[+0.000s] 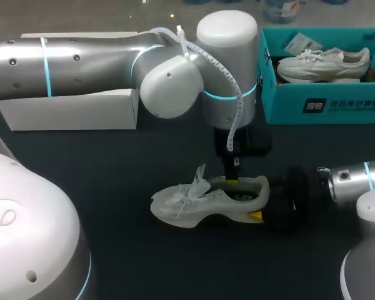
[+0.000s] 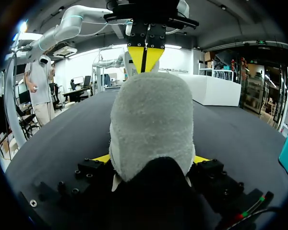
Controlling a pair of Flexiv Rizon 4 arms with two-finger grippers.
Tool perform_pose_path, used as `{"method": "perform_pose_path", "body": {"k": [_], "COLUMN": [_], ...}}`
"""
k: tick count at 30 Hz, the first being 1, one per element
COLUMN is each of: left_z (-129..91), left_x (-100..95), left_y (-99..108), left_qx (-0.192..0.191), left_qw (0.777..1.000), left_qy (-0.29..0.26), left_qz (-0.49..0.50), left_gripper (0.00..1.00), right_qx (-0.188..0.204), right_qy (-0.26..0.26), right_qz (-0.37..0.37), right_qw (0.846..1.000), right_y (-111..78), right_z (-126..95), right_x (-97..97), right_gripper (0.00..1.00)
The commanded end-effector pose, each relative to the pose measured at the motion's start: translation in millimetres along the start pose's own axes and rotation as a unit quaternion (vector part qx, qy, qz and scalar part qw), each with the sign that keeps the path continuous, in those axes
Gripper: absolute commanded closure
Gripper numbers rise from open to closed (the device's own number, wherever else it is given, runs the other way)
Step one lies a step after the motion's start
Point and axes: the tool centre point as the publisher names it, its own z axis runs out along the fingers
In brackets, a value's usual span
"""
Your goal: Take the shoe out of the shoebox, open the shoe tongue, remove and reinsert the insole, then place the shoe into the shoebox
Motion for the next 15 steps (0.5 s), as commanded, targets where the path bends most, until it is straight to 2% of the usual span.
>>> {"method": "perform_pose_path", "body": {"k": [1, 3, 5, 15], "left_z": [29.3, 33.2, 37.1, 37.1], "left_x": [-4.3, -3.8, -2.6, -2.6], "left_y": [-10.3, -10.1, -7.9, -7.9], "left_qx": [-0.006, -0.008, -0.026, -0.026], "left_qw": [1.0, 1.0, 1.0, 1.0], "left_qy": [0.001, -0.006, -0.001, -0.001], "left_qz": [0.0, 0.003, -0.004, -0.004], "left_gripper": [1.0, 1.0, 1.0, 1.0], "right_qx": [0.002, 0.002, 0.002, 0.002], "right_qy": [0.0, 0.0, 0.0, 0.0], "right_qz": [0.0, 0.0, 0.0, 0.0], "right_qw": [1.0, 1.0, 1.0, 1.0], "right_y": [-1.8, -1.8, -1.8, -1.8], "right_z": [3.8, 3.8, 3.8, 3.8], "right_x": [0.2, 0.2, 0.2, 0.2], "right_gripper": [1.0, 1.0, 1.0, 1.0]}}
